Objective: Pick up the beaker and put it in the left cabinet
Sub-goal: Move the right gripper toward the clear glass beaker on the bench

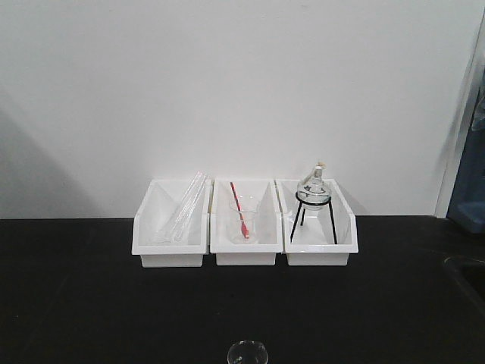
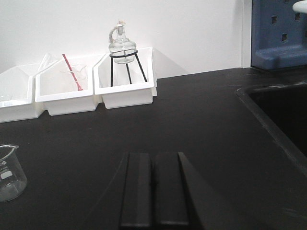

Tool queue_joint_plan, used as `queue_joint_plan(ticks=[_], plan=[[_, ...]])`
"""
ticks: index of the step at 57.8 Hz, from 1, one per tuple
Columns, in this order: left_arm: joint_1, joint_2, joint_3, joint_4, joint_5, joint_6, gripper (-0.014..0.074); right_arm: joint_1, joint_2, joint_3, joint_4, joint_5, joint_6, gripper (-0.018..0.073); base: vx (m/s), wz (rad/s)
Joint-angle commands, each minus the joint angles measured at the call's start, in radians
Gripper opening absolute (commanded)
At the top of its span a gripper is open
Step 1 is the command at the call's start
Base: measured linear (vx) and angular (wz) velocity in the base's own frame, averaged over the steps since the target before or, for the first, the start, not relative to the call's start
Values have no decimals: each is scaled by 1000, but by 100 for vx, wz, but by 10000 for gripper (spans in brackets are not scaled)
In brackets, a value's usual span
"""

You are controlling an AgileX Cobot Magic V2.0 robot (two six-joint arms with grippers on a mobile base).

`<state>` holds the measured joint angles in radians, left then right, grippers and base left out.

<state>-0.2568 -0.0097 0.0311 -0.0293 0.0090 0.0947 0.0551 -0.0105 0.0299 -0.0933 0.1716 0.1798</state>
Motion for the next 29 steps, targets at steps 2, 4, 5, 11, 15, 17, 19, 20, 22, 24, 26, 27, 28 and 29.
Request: queue_joint_plan(ticks=[2,4,5,11,15,17,19,20,22,24,26,27,28,29], plan=[[-3,-19,16,-7,-84,-4,1,-3,-14,7,-11,-80,-6,-6,0,0],[-3,-19,16,-7,-84,-4,1,-3,-14,7,-11,-80,-6,-6,0,0],[-3,-19,16,-7,-84,-4,1,-3,-14,7,-11,-80,-6,-6,0,0],[-3,-19,16,-7,-84,-4,1,-3,-14,7,-9,-80,-6,-6,0,0],[-3,-19,16,-7,-84,-4,1,-3,-14,7,-9,-80,-6,-6,0,0],[-3,-19,16,-7,-84,-4,1,-3,-14,7,-9,-80,-6,-6,0,0],[-3,-19,16,-7,-84,-4,1,-3,-14,7,-9,-81,-6,-6,0,0],[-3,-19,16,-7,-84,-4,1,-3,-14,7,-9,-81,-6,-6,0,0],[-3,-19,16,-7,-84,-4,1,-3,-14,7,-9,-85,-6,-6,0,0],[-3,-19,16,-7,-84,-4,1,-3,-14,7,-20,-96,-12,-6,0,0],[-3,-19,16,-7,-84,-4,1,-4,-14,7,-39,-118,-21,-6,0,0],[-3,-19,16,-7,-84,-4,1,-4,-14,6,-52,-127,-25,-6,0,0],[-3,-19,16,-7,-84,-4,1,-4,-14,6,-59,-142,-26,-6,0,0],[-3,-19,16,-7,-84,-4,1,-4,-14,3,-66,-152,-26,-6,0,0]])
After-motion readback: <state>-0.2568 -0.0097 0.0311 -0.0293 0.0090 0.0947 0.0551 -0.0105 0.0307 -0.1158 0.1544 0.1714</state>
